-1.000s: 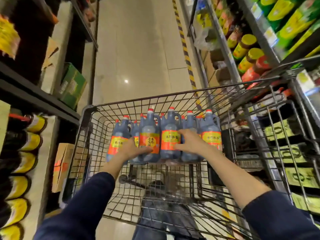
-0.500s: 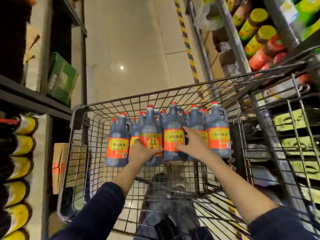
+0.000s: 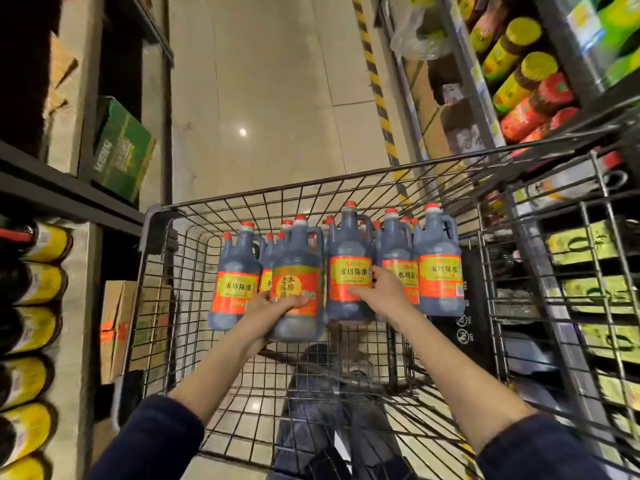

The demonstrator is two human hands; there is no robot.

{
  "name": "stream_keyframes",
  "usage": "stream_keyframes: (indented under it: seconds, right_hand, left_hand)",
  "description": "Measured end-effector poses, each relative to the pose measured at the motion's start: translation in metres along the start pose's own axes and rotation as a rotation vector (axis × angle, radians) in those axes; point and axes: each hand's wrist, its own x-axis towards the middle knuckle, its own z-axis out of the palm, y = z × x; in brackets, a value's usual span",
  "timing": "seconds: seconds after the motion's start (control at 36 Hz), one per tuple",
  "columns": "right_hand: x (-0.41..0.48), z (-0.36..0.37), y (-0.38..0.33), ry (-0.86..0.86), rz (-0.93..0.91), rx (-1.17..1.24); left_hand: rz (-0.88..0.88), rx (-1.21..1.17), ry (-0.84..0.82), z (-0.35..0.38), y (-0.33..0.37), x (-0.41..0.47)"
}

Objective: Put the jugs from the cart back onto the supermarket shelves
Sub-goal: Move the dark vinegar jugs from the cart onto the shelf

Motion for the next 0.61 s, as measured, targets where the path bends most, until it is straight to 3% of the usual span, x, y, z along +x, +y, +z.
stream_keyframes:
  seconds: [0.17,0.36,0.61]
  right_hand:
    - [0.042,0.025,0.033,0.09,0.072,-0.056]
    - [0.03,0.03,0.02,0.165,0.096,-0.093]
    - [0.019,0.029,0.019,0.157,0.073,0.223]
  left_hand:
    - [0.039,-0.046,0.014,-0.017,-0.004,-0.016]
    - [0.005,-0.052,0.031,-0.037,-0.004,-0.023]
    - [0.014,-0.107,0.02,-0.043,-0.006,-0.028]
